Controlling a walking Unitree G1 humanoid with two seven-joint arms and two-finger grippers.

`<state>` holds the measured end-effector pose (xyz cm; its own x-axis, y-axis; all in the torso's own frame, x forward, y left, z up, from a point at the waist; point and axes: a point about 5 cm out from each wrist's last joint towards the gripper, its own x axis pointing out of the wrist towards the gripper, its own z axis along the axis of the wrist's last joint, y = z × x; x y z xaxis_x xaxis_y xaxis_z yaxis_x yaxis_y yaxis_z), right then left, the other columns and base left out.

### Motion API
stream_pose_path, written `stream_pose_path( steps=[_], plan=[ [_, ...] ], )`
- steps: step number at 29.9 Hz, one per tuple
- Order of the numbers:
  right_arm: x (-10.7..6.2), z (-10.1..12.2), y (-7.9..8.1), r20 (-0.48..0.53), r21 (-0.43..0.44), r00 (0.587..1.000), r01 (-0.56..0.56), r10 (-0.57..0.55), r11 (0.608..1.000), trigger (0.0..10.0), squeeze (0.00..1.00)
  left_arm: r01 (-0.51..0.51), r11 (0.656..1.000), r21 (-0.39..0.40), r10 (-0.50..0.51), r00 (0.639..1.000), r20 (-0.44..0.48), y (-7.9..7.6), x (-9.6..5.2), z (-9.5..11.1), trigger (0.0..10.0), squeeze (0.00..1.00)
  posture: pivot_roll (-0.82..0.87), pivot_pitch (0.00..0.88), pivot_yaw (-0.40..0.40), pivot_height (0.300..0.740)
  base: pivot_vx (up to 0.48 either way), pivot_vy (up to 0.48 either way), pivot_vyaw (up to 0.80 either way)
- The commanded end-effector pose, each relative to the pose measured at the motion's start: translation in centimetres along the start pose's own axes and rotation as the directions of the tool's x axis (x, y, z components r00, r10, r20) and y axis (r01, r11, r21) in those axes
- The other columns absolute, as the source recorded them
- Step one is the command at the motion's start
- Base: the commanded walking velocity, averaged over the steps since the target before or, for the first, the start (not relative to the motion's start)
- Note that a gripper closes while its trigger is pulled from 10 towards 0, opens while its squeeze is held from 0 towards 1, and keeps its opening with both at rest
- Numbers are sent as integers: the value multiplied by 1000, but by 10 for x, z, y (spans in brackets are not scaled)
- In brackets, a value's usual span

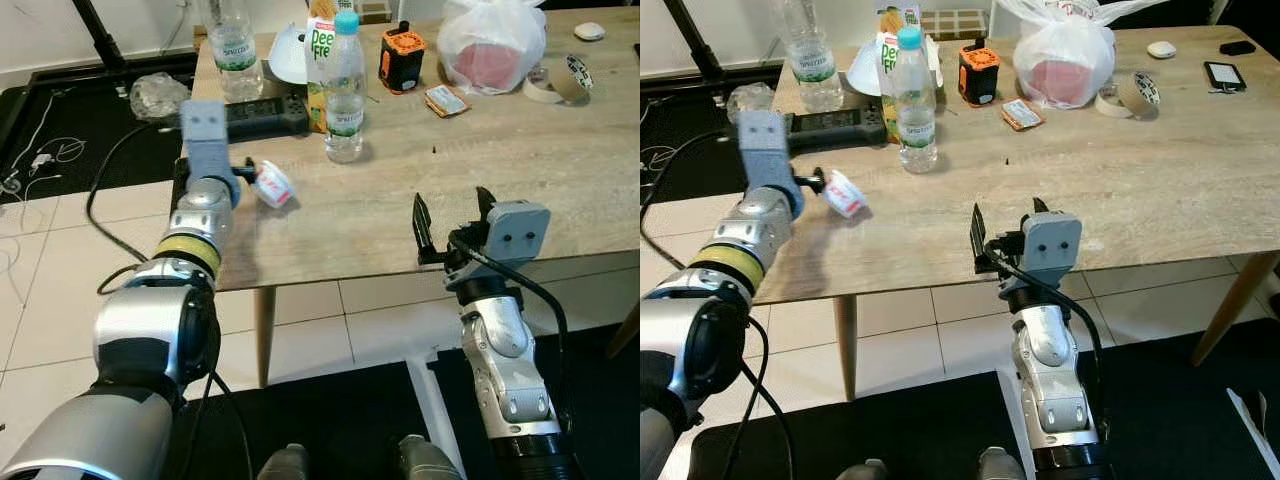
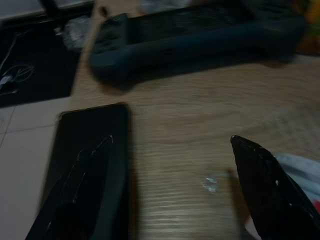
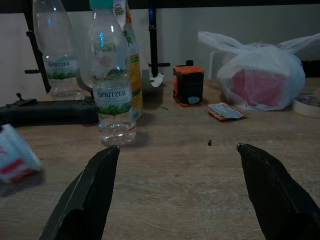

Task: Restocking fridge

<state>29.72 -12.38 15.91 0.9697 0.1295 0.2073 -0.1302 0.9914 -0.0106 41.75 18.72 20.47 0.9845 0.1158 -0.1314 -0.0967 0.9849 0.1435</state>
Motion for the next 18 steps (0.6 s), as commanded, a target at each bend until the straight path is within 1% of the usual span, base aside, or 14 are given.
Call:
stream_pose_path(
  steps=[1, 2, 4, 7, 9, 10, 11, 12, 15, 17, 18],
  plan=[
    [0, -3, 2, -20, 0, 1000, -5, 5, 1000, 10000, 0, 81, 996, 23, -81, 997, -17, -14, -1, -4, 10000, 0, 29, 188, 48, 706, 0, 0, 0],
    [0, -3, 2, -19, 1, 1000, -7, 7, 1000, 10000, 0, 122, 992, 19, -122, 992, -29, -19, -1, -7, 10000, 0, 30, 187, 47, 706, 0, 0, 0],
    [1, -3, 2, -19, 0, 1000, -8, 8, 1000, 10000, 0, 170, 985, -4, -170, 984, -50, -25, -2, -11, 10000, 0, 29, 183, 48, 706, 0, 0, 0],
    [1, -3, 2, -19, 0, 1000, -8, 8, 1000, 10000, 0, 199, 980, -23, -200, 978, -55, -30, -3, -12, 10000, 0, 30, 179, 47, 706, 0, 0, 0],
    [1, -3, 1, -19, 0, 1000, -7, 7, 1000, 10000, 0, 220, 974, -55, -223, 973, -54, -35, -3, -12, 10000, 0, 33, 179, 46, 706, 0, 0, 0],
    [2, -3, 1, -19, 0, 1000, -8, 8, 1000, 10000, 0, 234, 969, -86, -239, 970, -53, -39, -4, -12, 10000, 0, 34, 174, 45, 706, 0, 0, 0],
    [2, -3, 1, -19, 0, 1000, -8, 8, 1000, 10000, 0, 234, 969, -86, -239, 970, -53, -39, -4, -12, 10000, 0, 34, 174, 45, 706, 0, 0, 0],
    [2, -3, 2, -20, 0, 1000, -9, 9, 1000, 10000, 0, 242, 965, -105, -248, 967, -52, -42, -4, -12, 10000, 0, 34, 174, 44, 706, 0, 0, 0],
    [4, -3, 5, -22, 1, 999, -24, 24, 1000, 10000, 0, 281, 946, -162, -292, 955, -49, -56, -6, -12, 10000, 0, 36, 170, 41, 706, 0, 0, 0],
    [5, -5, 6, -29, 2, 999, -38, 38, 999, 10000, 0, 295, 940, -174, -307, 950, -48, -61, -7, -12, 10000, 0, 39, 167, 39, 706, 0, 0, 0],
    [5, -8, 10, -52, -28, 992, -114, 113, 993, 10000, 0, 281, 940, -192, -297, 953, -61, -65, -7, -14, 10000, 0, 43, 164, 40, 706, 0, 0, 0]
  ],
)
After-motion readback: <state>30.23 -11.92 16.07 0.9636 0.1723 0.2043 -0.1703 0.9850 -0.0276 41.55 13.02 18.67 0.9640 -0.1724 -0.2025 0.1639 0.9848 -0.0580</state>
